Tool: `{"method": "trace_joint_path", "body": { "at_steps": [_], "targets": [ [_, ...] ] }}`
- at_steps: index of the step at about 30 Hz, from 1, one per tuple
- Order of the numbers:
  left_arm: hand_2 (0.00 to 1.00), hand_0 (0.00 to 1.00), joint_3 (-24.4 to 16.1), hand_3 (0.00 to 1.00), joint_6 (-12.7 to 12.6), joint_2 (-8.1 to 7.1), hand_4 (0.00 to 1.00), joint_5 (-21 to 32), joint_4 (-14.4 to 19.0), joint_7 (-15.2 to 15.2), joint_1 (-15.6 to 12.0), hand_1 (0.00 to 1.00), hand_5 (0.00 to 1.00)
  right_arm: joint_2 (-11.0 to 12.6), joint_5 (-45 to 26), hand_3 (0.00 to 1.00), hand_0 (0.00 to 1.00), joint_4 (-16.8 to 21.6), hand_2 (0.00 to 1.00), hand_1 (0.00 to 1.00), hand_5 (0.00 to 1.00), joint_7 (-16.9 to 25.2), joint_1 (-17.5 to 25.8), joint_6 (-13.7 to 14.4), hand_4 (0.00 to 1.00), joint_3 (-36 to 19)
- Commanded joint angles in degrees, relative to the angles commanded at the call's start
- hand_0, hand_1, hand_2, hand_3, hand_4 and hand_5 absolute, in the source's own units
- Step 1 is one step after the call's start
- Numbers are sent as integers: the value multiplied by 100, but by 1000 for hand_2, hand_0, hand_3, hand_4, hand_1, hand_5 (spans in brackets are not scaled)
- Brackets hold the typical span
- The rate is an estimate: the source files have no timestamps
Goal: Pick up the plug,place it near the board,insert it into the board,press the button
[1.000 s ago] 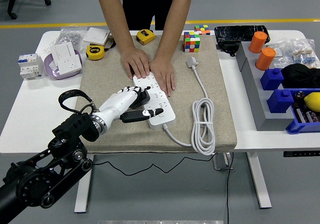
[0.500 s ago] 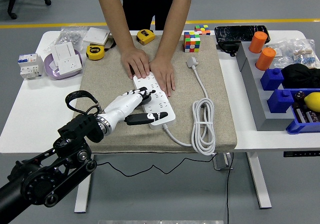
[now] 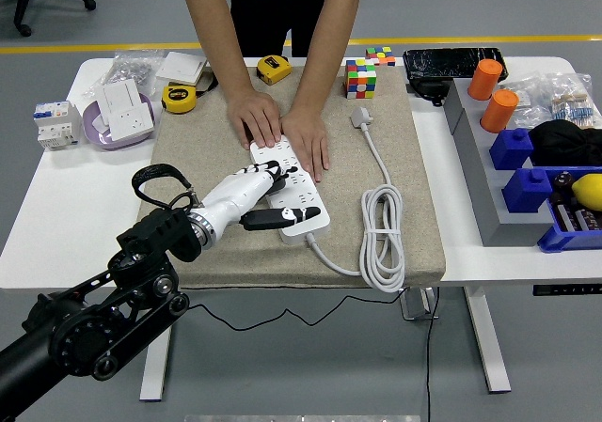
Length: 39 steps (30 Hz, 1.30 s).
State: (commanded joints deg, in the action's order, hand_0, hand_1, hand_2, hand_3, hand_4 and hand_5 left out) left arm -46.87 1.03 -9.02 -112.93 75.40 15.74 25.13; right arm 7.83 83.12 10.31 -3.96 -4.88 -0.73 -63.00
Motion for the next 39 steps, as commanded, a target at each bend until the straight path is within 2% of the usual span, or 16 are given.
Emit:
{"method": "trace_joint_path", "body": {
  "at_steps": [18, 23, 32, 39],
  "targets": [
    [925, 998, 74, 952, 31, 77, 998, -49, -28, 8, 70, 966, 998, -10, -16, 606, 810, 0, 694, 720, 567, 5, -8, 1, 885, 5],
    [925, 998, 6, 950, -8, 81, 998, -132, 67, -1, 57, 965, 998, -14, 27, 606, 810, 0, 694, 720, 568, -8, 0, -3, 885, -41],
    [923, 998, -98, 946, -64, -94, 998, -185, 450, -16, -60, 964, 998, -14, 12, 606, 811, 0, 694, 720, 567, -1, 18, -2, 885, -18],
    [923, 998, -137, 949, -24, -211, 998, -221, 231, 8, -133, 964, 998, -16, 4, 606, 811, 0, 694, 720, 568, 1, 28, -3, 885, -8]
  ]
}}
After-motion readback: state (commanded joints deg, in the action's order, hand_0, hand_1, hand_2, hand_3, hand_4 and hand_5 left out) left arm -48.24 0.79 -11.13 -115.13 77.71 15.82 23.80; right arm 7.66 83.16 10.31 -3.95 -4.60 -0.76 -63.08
